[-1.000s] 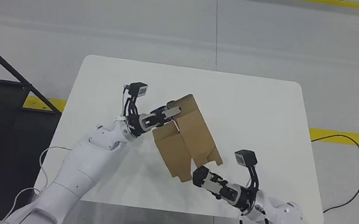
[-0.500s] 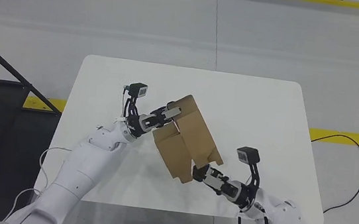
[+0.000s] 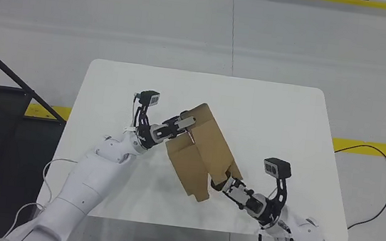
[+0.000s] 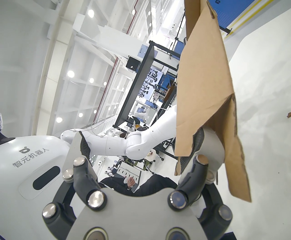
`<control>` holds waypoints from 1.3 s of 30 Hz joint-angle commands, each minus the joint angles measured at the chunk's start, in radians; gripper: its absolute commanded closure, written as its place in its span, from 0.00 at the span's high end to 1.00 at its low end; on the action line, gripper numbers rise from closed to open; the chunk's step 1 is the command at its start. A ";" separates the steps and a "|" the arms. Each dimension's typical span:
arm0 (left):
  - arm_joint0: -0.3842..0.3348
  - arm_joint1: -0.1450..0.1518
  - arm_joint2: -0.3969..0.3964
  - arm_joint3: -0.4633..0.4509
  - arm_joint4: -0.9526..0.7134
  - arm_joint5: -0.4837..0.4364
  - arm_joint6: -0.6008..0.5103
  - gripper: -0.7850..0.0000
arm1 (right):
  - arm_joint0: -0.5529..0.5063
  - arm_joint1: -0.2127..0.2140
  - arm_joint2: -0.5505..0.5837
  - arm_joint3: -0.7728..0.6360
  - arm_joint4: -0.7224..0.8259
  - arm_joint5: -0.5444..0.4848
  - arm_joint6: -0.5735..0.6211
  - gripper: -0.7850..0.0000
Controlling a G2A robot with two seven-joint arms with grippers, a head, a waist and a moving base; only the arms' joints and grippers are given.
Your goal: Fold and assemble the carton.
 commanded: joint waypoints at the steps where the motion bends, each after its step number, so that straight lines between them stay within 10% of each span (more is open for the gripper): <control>1: 0.001 0.001 0.001 -0.001 -0.001 0.000 0.000 0.00 | -0.004 -0.001 0.001 -0.003 0.007 -0.010 -0.007 1.00; 39: 0.025 0.020 0.011 -0.044 0.007 0.000 0.000 0.00 | -0.084 -0.012 0.052 -0.068 -0.123 -0.097 -0.221 1.00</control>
